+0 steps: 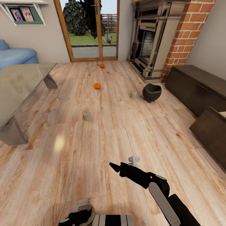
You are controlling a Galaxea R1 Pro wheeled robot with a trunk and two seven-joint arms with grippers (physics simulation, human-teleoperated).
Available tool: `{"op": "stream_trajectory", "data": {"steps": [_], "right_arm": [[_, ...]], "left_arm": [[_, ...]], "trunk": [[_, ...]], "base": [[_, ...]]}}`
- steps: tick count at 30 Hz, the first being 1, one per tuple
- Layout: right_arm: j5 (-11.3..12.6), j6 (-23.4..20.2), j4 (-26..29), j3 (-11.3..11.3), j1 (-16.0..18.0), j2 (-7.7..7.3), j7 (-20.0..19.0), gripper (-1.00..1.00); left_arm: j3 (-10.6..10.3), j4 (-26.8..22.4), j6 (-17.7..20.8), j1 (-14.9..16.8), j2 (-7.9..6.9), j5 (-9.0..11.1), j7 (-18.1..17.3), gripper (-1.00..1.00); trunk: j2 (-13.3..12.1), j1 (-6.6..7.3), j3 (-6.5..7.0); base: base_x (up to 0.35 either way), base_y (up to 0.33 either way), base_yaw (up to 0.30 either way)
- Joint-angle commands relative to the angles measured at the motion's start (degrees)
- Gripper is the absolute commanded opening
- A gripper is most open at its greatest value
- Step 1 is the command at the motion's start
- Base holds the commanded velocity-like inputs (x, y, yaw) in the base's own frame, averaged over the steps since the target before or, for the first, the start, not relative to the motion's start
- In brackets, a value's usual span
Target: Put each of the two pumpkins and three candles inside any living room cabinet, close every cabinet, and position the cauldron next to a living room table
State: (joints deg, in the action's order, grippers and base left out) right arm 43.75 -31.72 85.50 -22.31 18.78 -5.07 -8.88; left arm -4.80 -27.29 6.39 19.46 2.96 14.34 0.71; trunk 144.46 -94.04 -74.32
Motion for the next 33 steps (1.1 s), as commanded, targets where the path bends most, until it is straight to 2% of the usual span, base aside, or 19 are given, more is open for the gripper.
{"op": "stream_trajectory", "data": {"steps": [1,22,23,33], "right_arm": [[0.11,-0.18,0.03,-0.02,0.03,-0.03,-0.05,1.0],[0.11,-0.18,0.01,-0.02,0.03,-0.03,-0.02,1.0],[0.11,-0.18,0.01,-0.02,0.03,-0.03,-0.01,1.0],[0.11,-0.16,0.01,-0.02,0.03,-0.03,0.0,1.0]], "left_arm": [[-0.19,0.56,0.29,-0.03,-0.02,0.34,0.09,1.0],[-0.21,0.57,0.37,-0.03,-0.05,0.42,-0.95,1.0],[-0.21,0.57,0.37,-0.03,-0.06,0.42,-0.96,-1.0],[-0.21,0.57,0.37,-0.03,-0.06,0.43,-0.89,-1.0]], "trunk": [[0.01,0.0,-0.04],[0.01,0.0,-0.04],[0.01,0.0,-0.04],[0.01,0.0,-0.04]], "base": [[0.0,0.0,0.0],[0.0,0.0,0.0],[0.0,0.0,0.0],[0.0,0.0,0.0]]}}
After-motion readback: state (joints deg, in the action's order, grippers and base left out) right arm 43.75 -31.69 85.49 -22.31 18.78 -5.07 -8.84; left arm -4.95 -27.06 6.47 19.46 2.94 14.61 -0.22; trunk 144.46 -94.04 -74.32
